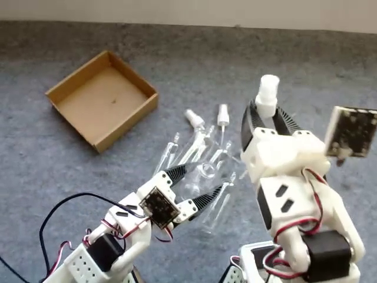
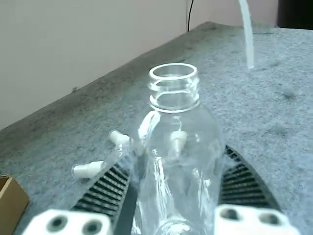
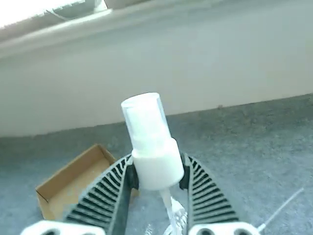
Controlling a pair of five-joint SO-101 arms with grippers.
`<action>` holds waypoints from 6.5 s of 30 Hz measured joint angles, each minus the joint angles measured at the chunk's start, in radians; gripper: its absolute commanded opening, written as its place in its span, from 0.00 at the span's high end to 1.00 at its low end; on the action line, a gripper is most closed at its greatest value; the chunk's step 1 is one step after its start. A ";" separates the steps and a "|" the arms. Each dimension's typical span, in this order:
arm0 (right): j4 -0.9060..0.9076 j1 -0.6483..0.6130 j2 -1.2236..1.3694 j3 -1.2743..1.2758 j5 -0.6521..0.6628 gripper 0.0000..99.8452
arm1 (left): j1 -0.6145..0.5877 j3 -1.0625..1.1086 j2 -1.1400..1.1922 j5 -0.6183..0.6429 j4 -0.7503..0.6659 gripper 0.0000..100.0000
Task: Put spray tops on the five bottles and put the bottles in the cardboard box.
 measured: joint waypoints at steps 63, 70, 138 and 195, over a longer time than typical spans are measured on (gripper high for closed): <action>-0.388 -0.238 -0.284 0.315 0.060 0.94 | 0.077 0.000 0.000 0.000 0.005 0.92; -0.368 -0.238 -0.287 0.379 0.060 0.94 | 0.077 0.000 0.000 0.000 0.014 0.92; 0.233 -0.267 -0.290 0.181 0.180 1.00 | -0.132 0.000 0.002 0.002 0.014 0.92; -0.726 -0.149 -0.276 1.297 0.180 0.99 | -0.482 -0.308 0.003 0.040 -0.044 0.92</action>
